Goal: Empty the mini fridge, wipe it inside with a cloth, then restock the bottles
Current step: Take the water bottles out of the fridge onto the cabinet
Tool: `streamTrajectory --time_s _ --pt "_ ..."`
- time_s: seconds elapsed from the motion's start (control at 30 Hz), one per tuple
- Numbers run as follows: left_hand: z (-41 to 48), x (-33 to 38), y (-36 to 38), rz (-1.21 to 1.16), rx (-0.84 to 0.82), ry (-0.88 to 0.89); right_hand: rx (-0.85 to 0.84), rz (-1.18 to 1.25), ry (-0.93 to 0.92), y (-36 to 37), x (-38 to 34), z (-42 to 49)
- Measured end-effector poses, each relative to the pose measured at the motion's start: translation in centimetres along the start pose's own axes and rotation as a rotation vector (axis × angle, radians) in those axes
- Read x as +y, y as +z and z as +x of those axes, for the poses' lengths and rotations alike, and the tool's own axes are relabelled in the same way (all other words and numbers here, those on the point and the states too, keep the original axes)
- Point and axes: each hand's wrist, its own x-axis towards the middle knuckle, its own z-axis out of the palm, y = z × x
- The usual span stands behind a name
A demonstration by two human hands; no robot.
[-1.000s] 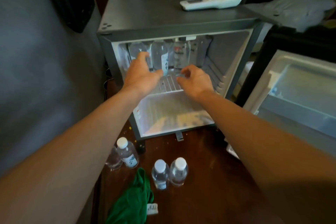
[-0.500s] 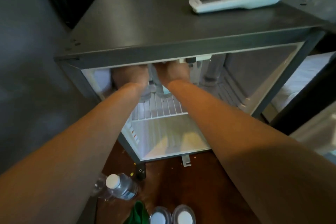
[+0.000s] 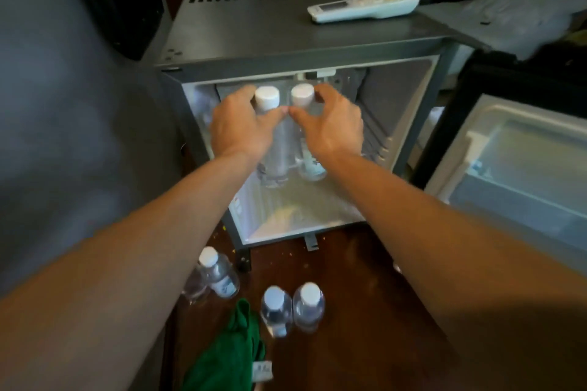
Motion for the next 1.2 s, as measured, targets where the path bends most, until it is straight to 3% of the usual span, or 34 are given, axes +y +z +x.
streamTrajectory --time_s 0.23,0.57,0.93,1.2 --pt "-6.6 3.6 -3.8 -0.062 -0.247 0.103 0.017 -0.101 0.067 -7.6 0.0 -7.2" --pt "-16.1 4.7 -5.2 0.131 -0.469 0.142 -0.104 -0.154 0.121 -12.4 3.5 -15.1" --pt "-25.7 -2.5 -0.4 0.350 -0.597 0.022 -0.391 -0.213 0.287 -8.7 12.1 -24.2" --pt "-28.0 -6.9 3.8 0.482 -0.672 -0.031 -0.423 -0.235 0.345 -5.0 16.9 -24.8"
